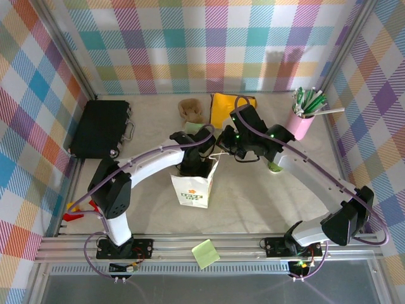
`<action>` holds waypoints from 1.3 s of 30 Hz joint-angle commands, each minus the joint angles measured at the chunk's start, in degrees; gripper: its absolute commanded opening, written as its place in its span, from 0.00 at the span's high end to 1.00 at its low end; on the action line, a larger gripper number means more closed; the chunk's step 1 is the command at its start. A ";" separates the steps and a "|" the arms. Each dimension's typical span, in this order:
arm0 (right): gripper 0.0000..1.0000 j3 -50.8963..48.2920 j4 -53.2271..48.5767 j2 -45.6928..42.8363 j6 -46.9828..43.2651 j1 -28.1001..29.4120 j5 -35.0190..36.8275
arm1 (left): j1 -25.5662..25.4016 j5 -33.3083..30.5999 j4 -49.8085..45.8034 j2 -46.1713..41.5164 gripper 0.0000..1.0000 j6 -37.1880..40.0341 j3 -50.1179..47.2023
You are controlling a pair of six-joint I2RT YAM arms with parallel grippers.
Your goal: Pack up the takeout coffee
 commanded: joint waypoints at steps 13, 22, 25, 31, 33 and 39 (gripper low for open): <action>0.94 5.20 -0.05 4.58 -2.03 0.86 -1.69 | 0.16 4.61 -2.86 -8.25 0.78 -2.69 5.71; 0.88 6.48 -2.37 5.65 -3.36 0.57 -1.25 | 0.54 0.08 -9.45 -11.81 0.77 -3.20 11.40; 0.82 6.56 -3.07 5.96 -3.89 -0.03 -2.05 | 1.08 -1.94 -12.89 -13.40 0.76 -3.52 14.23; 0.66 7.14 -5.58 5.92 -6.66 -1.58 -2.81 | 3.05 -3.34 -17.35 -15.47 0.69 -3.80 21.46; 0.59 7.80 -6.43 5.89 -8.05 -2.44 -3.57 | 3.37 -3.26 -18.28 -15.27 0.65 -3.76 24.57; 0.43 12.19 -11.07 6.24 -14.62 -5.23 -4.98 | 4.45 -8.41 -20.33 -14.71 0.52 -3.80 32.11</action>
